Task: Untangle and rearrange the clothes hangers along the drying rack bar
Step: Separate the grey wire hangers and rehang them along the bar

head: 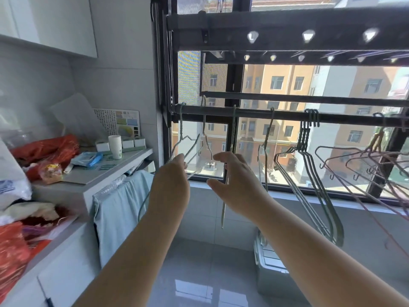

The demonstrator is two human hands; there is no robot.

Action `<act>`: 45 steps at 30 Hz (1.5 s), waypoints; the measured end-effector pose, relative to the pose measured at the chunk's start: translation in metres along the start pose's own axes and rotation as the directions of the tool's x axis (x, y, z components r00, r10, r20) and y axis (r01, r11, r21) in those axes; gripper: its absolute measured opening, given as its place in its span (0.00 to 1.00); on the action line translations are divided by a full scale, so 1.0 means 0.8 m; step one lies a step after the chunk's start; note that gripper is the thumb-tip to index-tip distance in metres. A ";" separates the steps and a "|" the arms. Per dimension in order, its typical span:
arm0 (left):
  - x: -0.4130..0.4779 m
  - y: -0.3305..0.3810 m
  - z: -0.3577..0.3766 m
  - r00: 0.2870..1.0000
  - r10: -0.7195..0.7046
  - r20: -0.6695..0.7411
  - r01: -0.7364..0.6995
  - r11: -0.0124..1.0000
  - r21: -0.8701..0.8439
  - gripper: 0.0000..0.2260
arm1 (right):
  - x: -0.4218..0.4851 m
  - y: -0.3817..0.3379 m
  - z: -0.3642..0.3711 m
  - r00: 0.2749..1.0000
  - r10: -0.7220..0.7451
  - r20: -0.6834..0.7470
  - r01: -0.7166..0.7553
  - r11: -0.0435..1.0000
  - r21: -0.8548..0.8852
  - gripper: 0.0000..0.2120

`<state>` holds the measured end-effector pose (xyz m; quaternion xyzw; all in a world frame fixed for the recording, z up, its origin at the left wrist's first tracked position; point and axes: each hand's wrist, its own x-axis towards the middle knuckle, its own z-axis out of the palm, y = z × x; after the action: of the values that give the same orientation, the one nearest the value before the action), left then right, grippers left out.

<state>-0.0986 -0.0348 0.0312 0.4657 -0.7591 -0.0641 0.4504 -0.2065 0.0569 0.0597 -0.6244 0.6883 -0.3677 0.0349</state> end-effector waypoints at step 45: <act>-0.117 -0.302 -0.036 0.734 -0.288 0.615 0.667 0.475 -0.574 0.09 | -0.062 0.163 0.180 0.814 0.507 0.285 -0.494 0.861 -0.120 0.30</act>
<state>0.0948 -0.0885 -0.1349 0.3994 -0.5690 -0.6086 0.3825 -0.2314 0.0277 -0.1375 -0.4714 0.8214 -0.2299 0.2241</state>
